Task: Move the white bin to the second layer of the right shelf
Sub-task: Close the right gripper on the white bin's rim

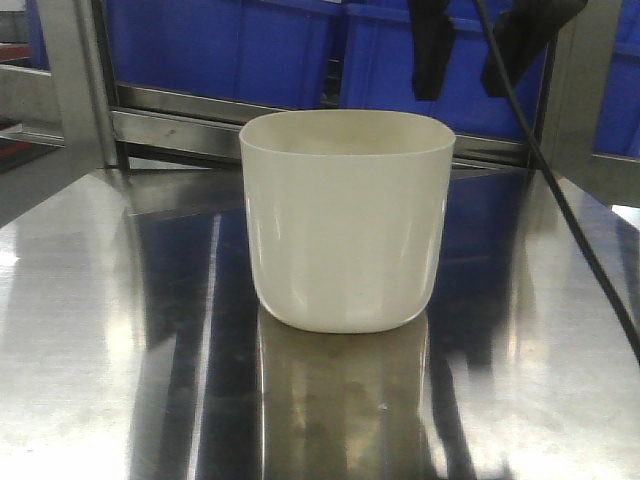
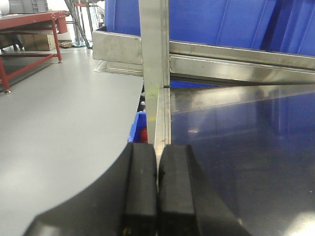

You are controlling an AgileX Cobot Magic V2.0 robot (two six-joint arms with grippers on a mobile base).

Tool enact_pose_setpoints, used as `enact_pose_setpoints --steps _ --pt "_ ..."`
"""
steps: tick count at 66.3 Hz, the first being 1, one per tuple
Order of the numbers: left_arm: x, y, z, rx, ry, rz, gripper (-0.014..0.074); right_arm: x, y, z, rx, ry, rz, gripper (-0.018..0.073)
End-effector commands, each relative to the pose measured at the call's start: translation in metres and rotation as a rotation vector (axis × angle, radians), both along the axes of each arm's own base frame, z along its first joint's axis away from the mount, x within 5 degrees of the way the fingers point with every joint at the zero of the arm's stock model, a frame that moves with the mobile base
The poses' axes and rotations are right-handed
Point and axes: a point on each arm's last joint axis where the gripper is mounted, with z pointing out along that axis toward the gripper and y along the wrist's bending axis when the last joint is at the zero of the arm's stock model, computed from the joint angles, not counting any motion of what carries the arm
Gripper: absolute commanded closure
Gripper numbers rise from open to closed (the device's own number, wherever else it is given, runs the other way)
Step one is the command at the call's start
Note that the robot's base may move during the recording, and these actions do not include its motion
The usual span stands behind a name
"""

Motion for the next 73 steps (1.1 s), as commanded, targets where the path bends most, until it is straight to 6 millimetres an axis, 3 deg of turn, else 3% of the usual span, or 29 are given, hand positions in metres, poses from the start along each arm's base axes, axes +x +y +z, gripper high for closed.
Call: enact_pose_setpoints --steps 1,25,50,73 --pt "0.000 0.000 -0.004 -0.008 -0.065 -0.004 0.0512 -0.002 -0.001 0.023 0.047 -0.085 0.020 0.0178" --pt "0.000 0.000 -0.004 -0.008 -0.065 -0.004 0.0512 0.011 0.009 0.001 0.025 -0.040 0.022 0.0178" --pt "0.000 0.000 -0.004 -0.008 -0.065 -0.004 0.0512 0.024 0.005 -0.016 0.020 0.014 -0.018 0.0181" --pt "0.000 0.000 -0.004 -0.008 -0.065 -0.004 0.0512 0.028 0.009 -0.027 0.020 0.047 -0.019 0.0307"
